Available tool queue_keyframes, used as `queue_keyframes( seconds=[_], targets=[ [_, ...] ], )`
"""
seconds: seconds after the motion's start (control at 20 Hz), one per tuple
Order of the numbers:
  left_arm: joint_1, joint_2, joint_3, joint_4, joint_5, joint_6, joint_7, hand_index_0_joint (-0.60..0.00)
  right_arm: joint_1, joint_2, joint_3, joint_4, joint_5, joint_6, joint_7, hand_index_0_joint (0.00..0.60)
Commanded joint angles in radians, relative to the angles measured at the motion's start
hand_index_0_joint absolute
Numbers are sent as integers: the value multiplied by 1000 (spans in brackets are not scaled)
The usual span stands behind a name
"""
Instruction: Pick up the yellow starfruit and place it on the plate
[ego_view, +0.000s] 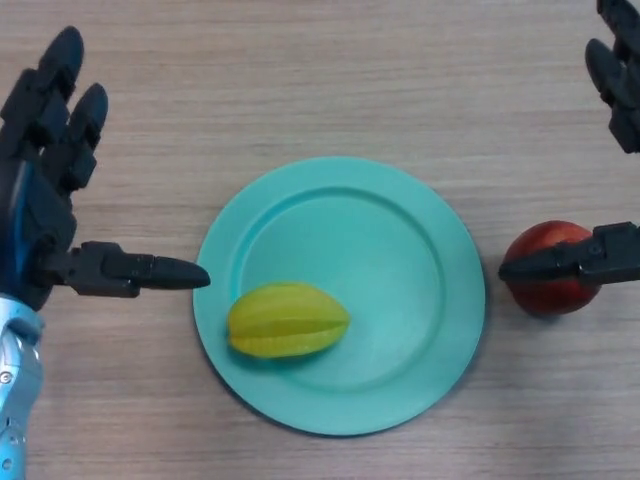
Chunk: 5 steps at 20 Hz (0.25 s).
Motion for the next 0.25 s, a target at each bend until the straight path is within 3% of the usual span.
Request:
queue_keyframes(
  seconds=[0.05,0.25],
  targets=[
    [-32,21,35,-52,54,-87,25,0,-26,-25,-66,-61,32,-87,-31,0],
    [-59,31,33,-59,125,-51,39,0,-37,-29,-66,-62,64,-44,-1,0]
  ],
)
